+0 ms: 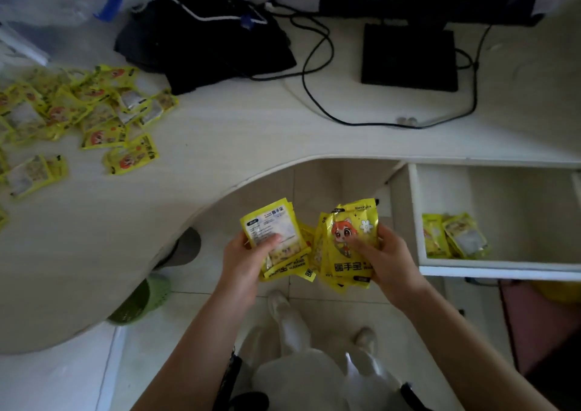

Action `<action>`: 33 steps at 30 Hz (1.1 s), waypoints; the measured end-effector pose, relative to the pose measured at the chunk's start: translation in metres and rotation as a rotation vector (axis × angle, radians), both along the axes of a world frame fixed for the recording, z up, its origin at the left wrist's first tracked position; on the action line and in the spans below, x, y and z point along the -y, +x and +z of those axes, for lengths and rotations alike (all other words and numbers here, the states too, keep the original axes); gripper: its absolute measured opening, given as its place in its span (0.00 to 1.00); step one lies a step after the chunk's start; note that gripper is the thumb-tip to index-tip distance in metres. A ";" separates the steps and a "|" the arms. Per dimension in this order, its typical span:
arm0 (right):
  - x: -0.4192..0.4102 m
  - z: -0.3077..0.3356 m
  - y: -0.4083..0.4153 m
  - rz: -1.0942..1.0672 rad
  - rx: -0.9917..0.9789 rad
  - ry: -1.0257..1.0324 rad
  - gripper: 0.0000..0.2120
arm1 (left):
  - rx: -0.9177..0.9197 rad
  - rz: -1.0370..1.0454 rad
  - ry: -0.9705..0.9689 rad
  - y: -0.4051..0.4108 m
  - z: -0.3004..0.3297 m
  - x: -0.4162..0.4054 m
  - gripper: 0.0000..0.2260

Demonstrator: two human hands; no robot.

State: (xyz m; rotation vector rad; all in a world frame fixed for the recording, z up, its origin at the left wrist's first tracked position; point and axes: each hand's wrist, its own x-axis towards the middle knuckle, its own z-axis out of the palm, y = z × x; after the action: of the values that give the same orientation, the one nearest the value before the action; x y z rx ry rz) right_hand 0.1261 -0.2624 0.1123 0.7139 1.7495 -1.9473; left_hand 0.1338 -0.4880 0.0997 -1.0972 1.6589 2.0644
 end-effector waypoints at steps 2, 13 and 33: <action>-0.029 0.000 0.014 -0.041 0.006 -0.016 0.12 | -0.006 -0.037 0.007 0.006 0.000 -0.029 0.13; -0.206 -0.004 0.083 -0.164 -0.026 -0.025 0.10 | 0.018 -0.074 0.057 0.048 -0.002 -0.209 0.14; -0.387 -0.007 0.050 -0.271 -0.039 0.158 0.11 | 0.087 -0.179 0.088 -0.010 -0.035 -0.383 0.12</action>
State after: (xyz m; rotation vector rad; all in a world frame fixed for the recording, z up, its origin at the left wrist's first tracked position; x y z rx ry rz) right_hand 0.1757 0.1251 0.1054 1.0210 1.9311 -2.0205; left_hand 0.1239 -0.1047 0.0647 -0.9588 1.5491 1.9291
